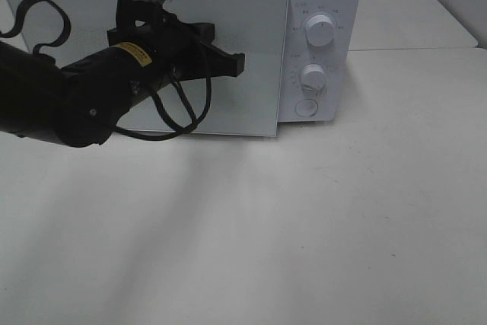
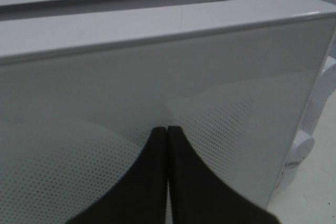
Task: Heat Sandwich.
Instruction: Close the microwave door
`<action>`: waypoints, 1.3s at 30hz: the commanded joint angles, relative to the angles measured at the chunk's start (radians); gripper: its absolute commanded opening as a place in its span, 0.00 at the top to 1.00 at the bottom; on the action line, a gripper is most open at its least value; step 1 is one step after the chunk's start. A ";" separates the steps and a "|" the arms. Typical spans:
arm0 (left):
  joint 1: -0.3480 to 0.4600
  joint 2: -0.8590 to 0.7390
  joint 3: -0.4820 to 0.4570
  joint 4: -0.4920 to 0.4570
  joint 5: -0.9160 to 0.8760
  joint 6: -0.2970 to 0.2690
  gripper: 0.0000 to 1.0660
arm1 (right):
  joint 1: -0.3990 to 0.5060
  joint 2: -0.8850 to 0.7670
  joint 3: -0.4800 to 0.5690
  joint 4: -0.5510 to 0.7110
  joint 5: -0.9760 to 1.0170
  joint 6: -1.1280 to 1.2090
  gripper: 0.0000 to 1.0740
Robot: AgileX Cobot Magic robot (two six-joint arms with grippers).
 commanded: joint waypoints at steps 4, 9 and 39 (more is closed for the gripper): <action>-0.006 0.044 -0.084 -0.060 0.036 0.047 1.00 | -0.005 -0.022 0.003 -0.001 -0.017 -0.009 0.29; -0.006 0.077 -0.131 -0.075 0.051 0.047 1.00 | -0.005 -0.022 0.003 -0.001 -0.017 -0.009 0.29; -0.069 0.117 -0.257 -0.088 0.135 0.125 1.00 | -0.005 -0.022 0.003 -0.001 -0.017 -0.009 0.29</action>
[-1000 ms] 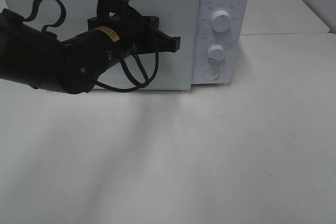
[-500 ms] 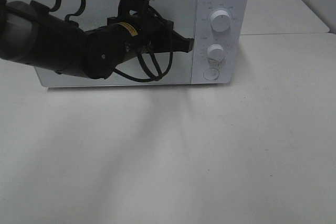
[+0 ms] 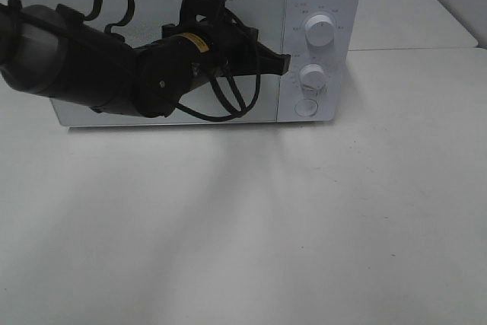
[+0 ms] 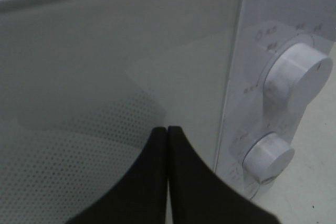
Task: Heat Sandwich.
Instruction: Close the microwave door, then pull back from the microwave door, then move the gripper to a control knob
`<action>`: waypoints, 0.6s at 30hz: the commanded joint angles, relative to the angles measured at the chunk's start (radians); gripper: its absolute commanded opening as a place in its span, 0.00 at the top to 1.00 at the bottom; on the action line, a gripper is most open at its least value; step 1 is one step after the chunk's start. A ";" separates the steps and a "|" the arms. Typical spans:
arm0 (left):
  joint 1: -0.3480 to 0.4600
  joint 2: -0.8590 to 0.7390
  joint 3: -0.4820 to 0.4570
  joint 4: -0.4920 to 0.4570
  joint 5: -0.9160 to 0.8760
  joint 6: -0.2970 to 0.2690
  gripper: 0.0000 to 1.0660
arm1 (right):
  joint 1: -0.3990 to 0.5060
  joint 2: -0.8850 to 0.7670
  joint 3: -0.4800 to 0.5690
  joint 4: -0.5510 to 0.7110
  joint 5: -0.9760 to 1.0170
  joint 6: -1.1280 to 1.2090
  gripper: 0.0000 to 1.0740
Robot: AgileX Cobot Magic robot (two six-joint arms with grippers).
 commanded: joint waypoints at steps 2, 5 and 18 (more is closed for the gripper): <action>-0.025 -0.032 0.004 -0.025 -0.034 0.019 1.00 | -0.005 -0.022 0.003 -0.001 -0.017 -0.009 0.29; -0.029 -0.060 0.032 -0.030 -0.029 0.014 1.00 | -0.005 -0.022 0.003 -0.001 -0.017 -0.009 0.29; -0.033 -0.212 0.219 -0.079 0.083 0.015 1.00 | -0.005 -0.022 0.003 -0.001 -0.017 -0.009 0.29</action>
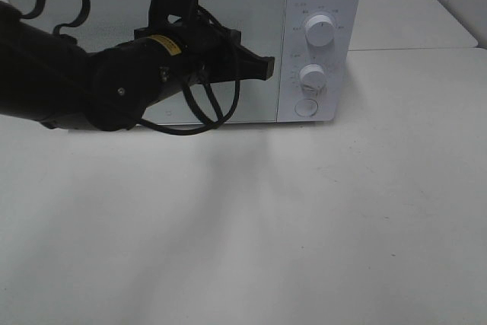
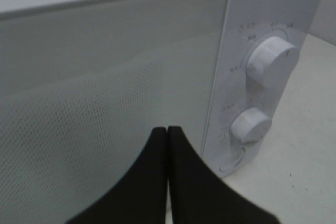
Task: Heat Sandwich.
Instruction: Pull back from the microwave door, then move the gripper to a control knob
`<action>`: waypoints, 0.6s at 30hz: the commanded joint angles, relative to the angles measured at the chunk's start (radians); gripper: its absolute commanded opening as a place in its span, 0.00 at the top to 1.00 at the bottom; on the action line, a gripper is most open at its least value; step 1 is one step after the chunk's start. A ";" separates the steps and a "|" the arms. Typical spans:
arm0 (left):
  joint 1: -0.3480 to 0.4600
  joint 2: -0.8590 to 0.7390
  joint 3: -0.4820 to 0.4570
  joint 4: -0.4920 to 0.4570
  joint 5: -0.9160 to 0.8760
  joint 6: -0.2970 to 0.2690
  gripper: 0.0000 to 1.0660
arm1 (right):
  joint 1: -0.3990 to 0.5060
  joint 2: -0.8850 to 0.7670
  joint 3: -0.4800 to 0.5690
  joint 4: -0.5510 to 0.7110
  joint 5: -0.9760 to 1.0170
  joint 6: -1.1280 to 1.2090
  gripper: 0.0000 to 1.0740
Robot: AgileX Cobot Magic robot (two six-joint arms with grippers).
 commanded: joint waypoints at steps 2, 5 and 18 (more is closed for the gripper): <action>-0.006 -0.050 0.033 -0.009 0.087 0.001 1.00 | -0.005 -0.022 0.003 -0.001 -0.017 -0.009 0.29; -0.006 -0.088 0.051 -0.009 0.231 0.001 0.89 | -0.005 -0.022 0.003 -0.001 -0.017 -0.009 0.29; -0.006 -0.234 0.051 0.066 0.722 -0.001 0.08 | -0.005 -0.022 0.003 -0.001 -0.017 -0.009 0.29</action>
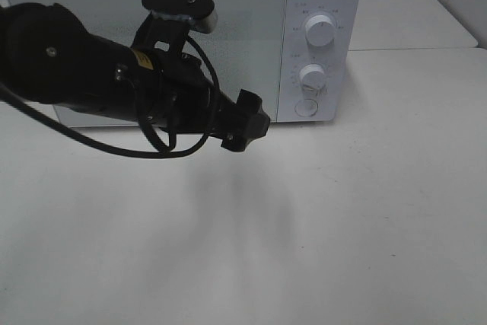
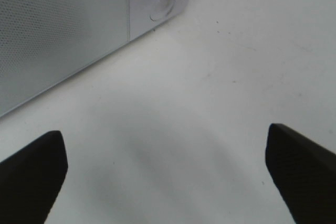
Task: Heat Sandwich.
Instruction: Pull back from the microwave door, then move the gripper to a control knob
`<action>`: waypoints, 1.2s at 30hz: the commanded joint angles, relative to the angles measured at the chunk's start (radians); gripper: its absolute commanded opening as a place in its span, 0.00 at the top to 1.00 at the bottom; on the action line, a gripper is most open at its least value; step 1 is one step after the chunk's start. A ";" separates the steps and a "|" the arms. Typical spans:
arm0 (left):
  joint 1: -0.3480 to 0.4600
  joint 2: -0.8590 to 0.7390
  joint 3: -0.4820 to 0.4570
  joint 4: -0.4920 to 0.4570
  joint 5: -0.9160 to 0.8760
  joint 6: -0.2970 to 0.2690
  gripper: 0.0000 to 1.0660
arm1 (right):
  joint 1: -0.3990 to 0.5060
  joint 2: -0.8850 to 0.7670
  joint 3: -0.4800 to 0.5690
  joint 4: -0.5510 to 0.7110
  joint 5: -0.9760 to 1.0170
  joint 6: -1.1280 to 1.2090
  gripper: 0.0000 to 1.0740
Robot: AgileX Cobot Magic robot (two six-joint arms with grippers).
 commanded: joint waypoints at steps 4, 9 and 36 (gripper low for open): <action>0.000 -0.080 0.000 0.066 0.237 -0.017 0.08 | -0.005 -0.022 0.003 -0.001 -0.017 -0.009 0.29; 0.081 -0.148 0.000 0.073 0.455 -0.115 0.08 | -0.005 -0.022 0.003 -0.001 -0.017 -0.009 0.29; 0.778 -0.613 0.001 0.270 1.141 -0.231 0.08 | -0.005 -0.022 0.003 -0.001 -0.017 -0.009 0.29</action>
